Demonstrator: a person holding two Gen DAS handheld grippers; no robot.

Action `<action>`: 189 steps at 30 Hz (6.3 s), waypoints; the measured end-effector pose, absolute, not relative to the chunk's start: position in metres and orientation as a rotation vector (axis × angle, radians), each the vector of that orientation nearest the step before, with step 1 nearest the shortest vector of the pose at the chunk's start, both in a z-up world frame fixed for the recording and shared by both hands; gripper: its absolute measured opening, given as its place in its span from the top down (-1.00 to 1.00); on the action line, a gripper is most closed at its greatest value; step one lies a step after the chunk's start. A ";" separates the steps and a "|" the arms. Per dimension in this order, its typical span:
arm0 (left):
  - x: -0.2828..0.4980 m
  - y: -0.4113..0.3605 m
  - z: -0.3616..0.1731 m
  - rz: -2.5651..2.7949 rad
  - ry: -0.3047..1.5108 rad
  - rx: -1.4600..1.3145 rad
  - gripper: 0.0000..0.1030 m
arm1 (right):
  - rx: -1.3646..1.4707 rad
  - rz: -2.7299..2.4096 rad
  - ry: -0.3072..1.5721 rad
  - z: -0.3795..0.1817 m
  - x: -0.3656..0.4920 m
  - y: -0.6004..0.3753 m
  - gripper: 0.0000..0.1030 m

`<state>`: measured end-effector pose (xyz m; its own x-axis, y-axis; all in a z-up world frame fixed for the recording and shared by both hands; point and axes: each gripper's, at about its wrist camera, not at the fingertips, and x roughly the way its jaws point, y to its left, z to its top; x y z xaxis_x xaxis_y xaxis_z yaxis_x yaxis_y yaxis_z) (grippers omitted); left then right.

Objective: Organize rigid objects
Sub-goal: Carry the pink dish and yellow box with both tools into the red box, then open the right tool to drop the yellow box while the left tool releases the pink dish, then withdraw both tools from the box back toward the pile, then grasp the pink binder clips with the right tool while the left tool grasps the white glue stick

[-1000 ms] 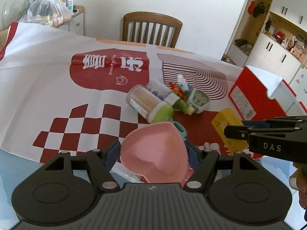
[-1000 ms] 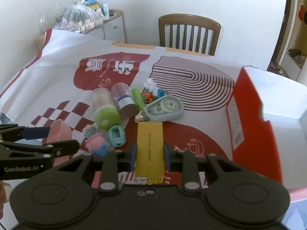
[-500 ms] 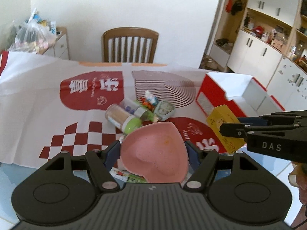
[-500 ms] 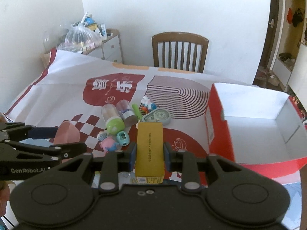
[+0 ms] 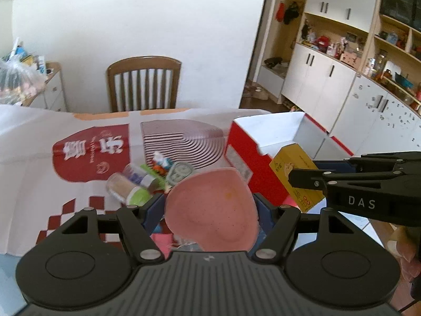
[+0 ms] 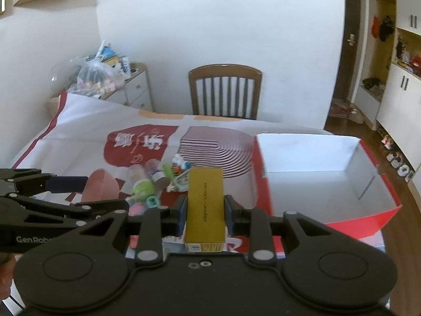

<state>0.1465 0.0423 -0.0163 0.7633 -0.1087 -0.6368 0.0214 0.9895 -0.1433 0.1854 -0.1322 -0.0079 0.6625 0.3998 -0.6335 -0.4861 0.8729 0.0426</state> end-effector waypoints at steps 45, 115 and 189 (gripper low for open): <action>0.416 -0.148 -0.108 -0.013 1.011 -0.061 -0.40 | -0.214 0.477 0.893 -0.102 0.401 -0.302 0.46; 0.346 -0.156 -0.031 0.018 0.882 -0.050 -0.42 | -0.230 0.560 0.838 -0.050 0.354 -0.308 -0.55; 0.132 0.125 -0.147 0.098 0.776 -0.148 -0.98 | -0.279 0.773 0.809 -0.092 0.207 -0.074 -0.83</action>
